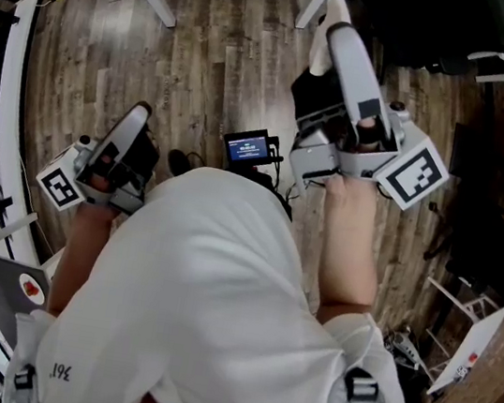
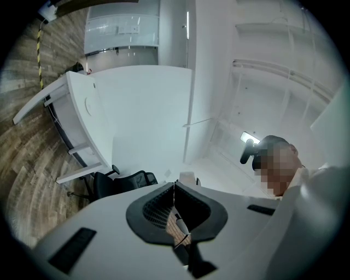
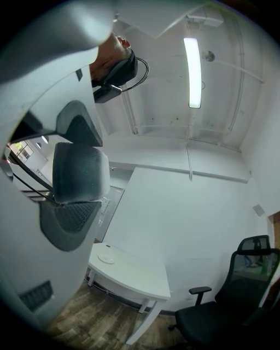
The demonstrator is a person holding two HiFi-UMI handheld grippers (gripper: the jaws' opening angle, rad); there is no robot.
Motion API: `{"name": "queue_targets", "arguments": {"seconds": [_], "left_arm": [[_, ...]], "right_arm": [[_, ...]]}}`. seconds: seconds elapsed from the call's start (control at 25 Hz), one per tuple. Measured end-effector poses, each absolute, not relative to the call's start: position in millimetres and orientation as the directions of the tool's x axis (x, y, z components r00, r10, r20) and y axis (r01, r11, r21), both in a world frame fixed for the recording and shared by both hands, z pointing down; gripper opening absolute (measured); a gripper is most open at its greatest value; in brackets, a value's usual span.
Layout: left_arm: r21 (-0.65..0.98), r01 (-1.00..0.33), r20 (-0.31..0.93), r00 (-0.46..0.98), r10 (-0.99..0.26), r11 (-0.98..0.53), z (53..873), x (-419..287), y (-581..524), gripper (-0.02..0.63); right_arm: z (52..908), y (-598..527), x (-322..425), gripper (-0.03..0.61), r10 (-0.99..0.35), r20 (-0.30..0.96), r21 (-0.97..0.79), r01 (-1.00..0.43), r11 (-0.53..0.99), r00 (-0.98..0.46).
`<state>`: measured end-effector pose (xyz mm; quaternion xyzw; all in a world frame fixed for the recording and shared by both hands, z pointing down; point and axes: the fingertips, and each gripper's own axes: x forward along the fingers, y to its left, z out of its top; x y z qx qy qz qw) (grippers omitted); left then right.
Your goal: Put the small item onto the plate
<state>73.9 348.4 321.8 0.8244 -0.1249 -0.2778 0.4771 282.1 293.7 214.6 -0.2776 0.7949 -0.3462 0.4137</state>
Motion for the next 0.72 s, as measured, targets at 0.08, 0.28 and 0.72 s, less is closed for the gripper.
{"name": "queue_targets", "arguments": {"seconds": [0.08, 0.28, 0.72], "left_arm": [[0.859, 0.059, -0.34, 0.809, -0.479, -0.509, 325.4, 73.6, 349.4, 0.006], [0.865, 0.046, -0.328, 0.806, -0.493, -0.5, 332.6, 69.2, 349.4, 0.006], [0.875, 0.025, -0.337, 0.748, -0.572, -0.483, 330.7, 96.1, 310.2, 0.006]], "right_arm": [[220.0, 293.9, 282.0, 0.318, -0.728, -0.456, -0.783, -0.159, 0.602, -0.512], [224.9, 288.9, 275.1, 0.318, -0.726, -0.429, -0.79, -0.166, 0.59, -0.538], [233.4, 241.1, 298.7, 0.318, -0.693, -0.393, -0.802, -0.142, 0.58, -0.604]]}}
